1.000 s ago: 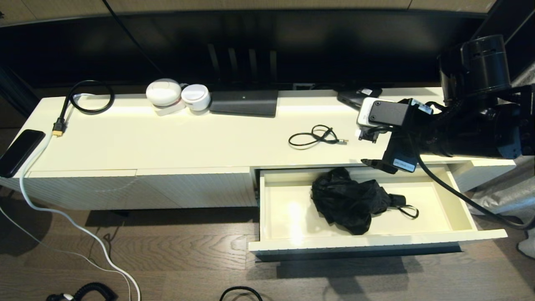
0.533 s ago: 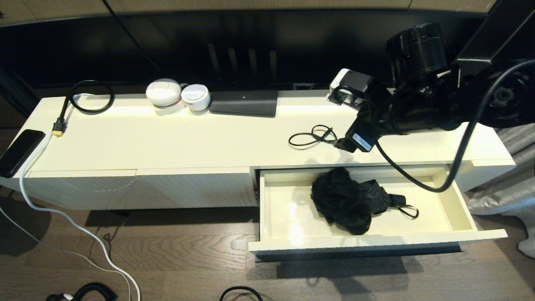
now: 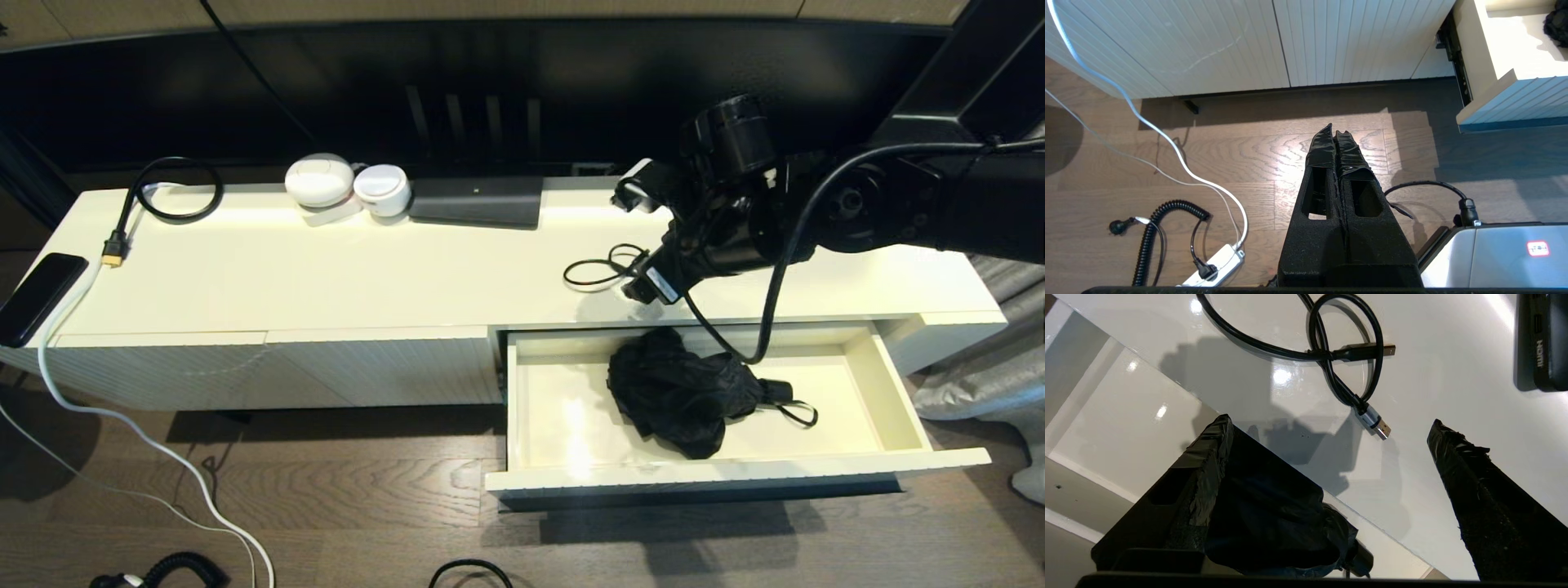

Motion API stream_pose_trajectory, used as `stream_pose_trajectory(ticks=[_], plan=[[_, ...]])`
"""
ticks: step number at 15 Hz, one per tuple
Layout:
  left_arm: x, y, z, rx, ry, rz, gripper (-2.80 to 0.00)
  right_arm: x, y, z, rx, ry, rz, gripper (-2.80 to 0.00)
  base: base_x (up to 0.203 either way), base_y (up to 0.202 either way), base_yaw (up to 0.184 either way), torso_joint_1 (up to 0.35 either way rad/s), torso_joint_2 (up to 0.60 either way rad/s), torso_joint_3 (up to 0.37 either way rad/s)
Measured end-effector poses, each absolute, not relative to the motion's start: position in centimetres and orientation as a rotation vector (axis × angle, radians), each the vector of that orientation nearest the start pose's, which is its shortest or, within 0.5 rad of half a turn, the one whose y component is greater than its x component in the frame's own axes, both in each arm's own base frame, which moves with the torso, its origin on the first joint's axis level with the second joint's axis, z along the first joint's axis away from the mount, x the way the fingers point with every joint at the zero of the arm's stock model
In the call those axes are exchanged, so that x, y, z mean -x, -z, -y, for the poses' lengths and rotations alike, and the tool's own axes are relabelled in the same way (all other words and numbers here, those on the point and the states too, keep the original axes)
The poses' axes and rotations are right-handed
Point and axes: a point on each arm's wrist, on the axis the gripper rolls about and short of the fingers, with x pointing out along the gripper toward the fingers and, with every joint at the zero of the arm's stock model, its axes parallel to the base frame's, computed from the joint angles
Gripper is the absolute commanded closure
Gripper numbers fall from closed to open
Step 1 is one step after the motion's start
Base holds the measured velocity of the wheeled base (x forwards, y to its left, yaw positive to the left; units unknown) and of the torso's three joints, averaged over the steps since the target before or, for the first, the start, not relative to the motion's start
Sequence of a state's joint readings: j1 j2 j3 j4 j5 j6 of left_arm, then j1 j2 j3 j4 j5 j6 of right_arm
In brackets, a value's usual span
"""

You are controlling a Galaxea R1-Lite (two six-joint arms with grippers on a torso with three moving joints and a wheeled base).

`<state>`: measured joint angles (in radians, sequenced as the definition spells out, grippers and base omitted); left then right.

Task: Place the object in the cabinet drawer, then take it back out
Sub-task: Put the data cable in the drawer

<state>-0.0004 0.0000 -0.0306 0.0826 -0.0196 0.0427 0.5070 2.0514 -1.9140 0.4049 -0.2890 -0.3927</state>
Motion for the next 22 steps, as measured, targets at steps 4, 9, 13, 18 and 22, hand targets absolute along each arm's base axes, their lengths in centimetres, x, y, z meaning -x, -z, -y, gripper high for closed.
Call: stream_pose_trajectory(ticks=[4, 9, 13, 18, 22], plan=[[2.5, -7.5, 0.0, -0.042, 0.022, -0.051, 0.0, -37.2, -25.2, -18.9, 0.57, -0.29, -0.493, -2.8, 0.0, 0.0, 0.0, 0.0, 0.0, 0.0], [2.5, -7.5, 0.0, -0.042, 0.021, -0.051, 0.0, -38.0, -24.6, -18.3, 0.55, -0.273, -0.508, -2.8, 0.0, 0.0, 0.0, 0.0, 0.0, 0.0], [2.5, -7.5, 0.0, -0.042, 0.022, -0.051, 0.0, -38.8, -24.8, -18.1, 0.496, -0.269, -0.455, -2.8, 0.0, 0.0, 0.0, 0.0, 0.0, 0.0], [2.5, -7.5, 0.0, -0.042, 0.022, -0.051, 0.0, -39.9, -24.3, -17.9, 0.44, -0.258, -0.42, -2.8, 0.0, 0.0, 0.0, 0.0, 0.0, 0.0], [2.5, -7.5, 0.0, -0.042, 0.021, -0.051, 0.0, -40.7, -23.7, -18.0, 0.389, -0.26, -0.406, -2.8, 0.0, 0.0, 0.0, 0.0, 0.0, 0.0]])
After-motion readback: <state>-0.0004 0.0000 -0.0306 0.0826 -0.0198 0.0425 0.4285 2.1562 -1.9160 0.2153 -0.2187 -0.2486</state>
